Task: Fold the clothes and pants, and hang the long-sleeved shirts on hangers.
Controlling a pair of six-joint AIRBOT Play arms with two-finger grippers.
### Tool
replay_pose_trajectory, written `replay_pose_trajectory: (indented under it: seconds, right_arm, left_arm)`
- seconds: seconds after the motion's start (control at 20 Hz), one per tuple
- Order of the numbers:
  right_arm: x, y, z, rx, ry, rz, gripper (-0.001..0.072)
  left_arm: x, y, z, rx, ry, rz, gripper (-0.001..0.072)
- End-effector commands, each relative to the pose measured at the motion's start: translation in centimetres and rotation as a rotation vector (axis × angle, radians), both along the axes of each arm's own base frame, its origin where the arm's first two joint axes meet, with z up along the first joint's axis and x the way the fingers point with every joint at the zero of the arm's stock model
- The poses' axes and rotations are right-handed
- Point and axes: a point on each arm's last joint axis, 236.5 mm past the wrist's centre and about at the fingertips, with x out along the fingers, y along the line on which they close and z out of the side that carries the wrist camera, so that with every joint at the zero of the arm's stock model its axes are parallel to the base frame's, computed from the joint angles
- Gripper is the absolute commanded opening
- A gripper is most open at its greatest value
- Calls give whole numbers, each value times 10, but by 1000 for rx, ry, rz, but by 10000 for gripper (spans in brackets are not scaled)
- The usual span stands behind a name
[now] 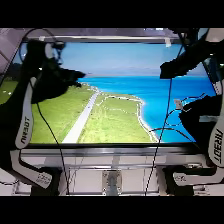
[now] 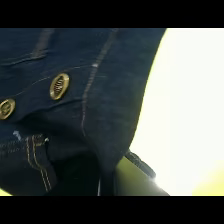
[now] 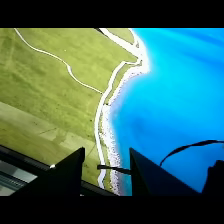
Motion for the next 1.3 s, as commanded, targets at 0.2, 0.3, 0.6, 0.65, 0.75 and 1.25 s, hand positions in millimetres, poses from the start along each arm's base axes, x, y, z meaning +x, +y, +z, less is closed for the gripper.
replay_pose_trajectory:
  seconds: [0.2,0.3,0.6,0.65,0.75,1.25]
  right_arm:
    - [-15,-70,48,-47,-147,-152,322]
    - [-10,-77,49,9,-161,-176,323]
    - [-8,-67,5,303,-35,-154,323]
    - [-13,-55,-13,355,16,-127,323]
    - [-32,-32,-59,423,133,-79,322]
    - [-57,101,-235,552,148,-192,453]
  left_arm:
    - [-70,-274,-20,-185,-121,-507,285]
    - [-44,-269,10,-73,-305,-502,711]
    - [14,-60,96,234,-420,-43,710]
    - [12,-15,79,228,-330,77,711]
    - [3,45,32,160,-154,215,710]
    - [20,95,-108,-292,9,320,710]
